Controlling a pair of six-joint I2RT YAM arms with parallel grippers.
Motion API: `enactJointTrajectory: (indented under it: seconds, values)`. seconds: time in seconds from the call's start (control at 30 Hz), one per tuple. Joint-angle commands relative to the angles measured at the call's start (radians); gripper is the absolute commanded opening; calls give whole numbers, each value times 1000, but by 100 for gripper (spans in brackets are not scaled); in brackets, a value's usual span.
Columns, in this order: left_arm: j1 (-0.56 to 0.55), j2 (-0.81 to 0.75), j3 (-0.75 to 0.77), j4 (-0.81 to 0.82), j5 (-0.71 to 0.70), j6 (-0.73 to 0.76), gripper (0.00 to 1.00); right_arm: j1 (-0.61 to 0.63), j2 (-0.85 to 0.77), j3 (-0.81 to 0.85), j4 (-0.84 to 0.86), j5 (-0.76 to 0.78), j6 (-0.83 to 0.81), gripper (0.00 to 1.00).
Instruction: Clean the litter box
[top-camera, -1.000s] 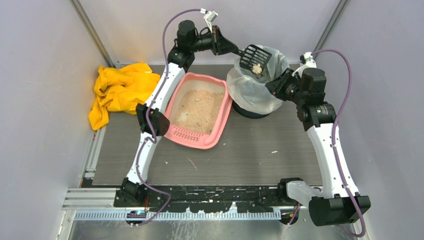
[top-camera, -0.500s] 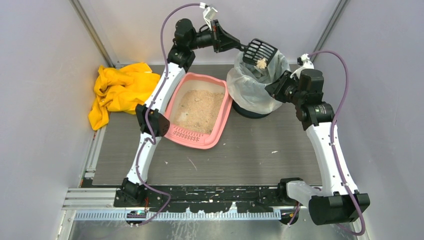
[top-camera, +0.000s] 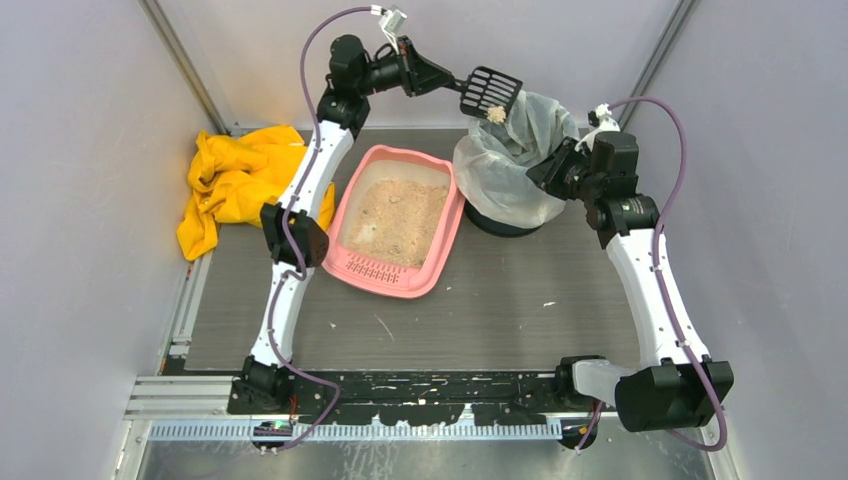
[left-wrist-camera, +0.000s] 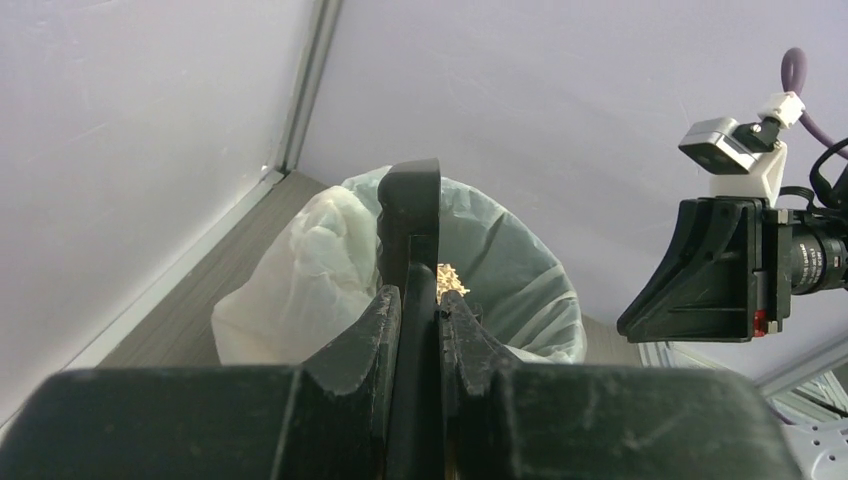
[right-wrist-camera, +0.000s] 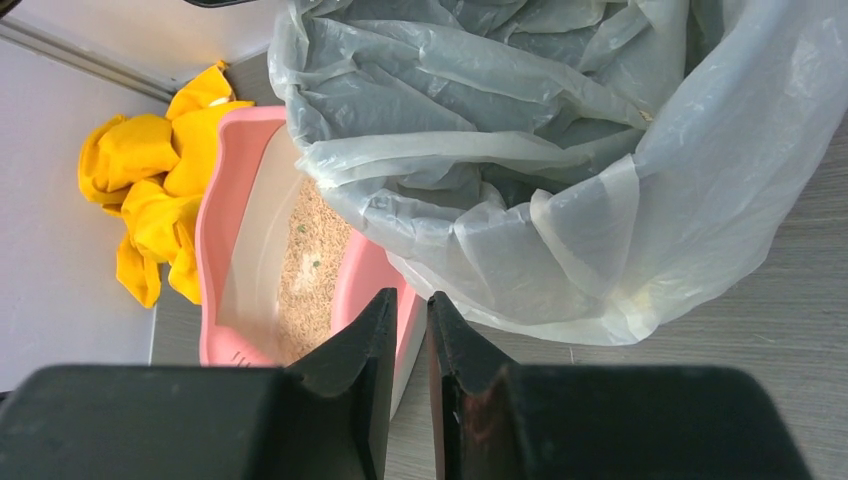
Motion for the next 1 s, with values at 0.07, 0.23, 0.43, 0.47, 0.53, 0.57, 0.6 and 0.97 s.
enactJointTrajectory:
  seconds: [0.07, 0.23, 0.43, 0.47, 0.53, 0.57, 0.6, 0.97]
  values:
    - [4, -14, -1, 97, -26, -51, 0, -5, 6, 20, 79, -34, 14, 23]
    - [8, 3, 9, 147, -43, -106, 0, -6, 21, 7, 96, -88, 71, 23]
    - [-13, 55, 59, 231, -12, -169, 0, -5, -2, -100, 177, -143, 140, 25]
    - [-23, 37, 35, 235, -12, -144, 0, -4, -17, -122, 179, -145, 138, 27]
    - [-53, -51, -131, 290, -30, -63, 0, -4, -46, -175, 185, -165, 109, 29]
    - [-68, -101, -245, 310, -55, -7, 0, -4, -66, -208, 197, -171, 105, 30]
    - [-80, -147, -356, 324, -69, 47, 0, -5, -89, -239, 203, -175, 105, 30]
    - [-127, -299, -749, 673, 45, 106, 0, -4, -457, -554, 272, -217, 130, 31]
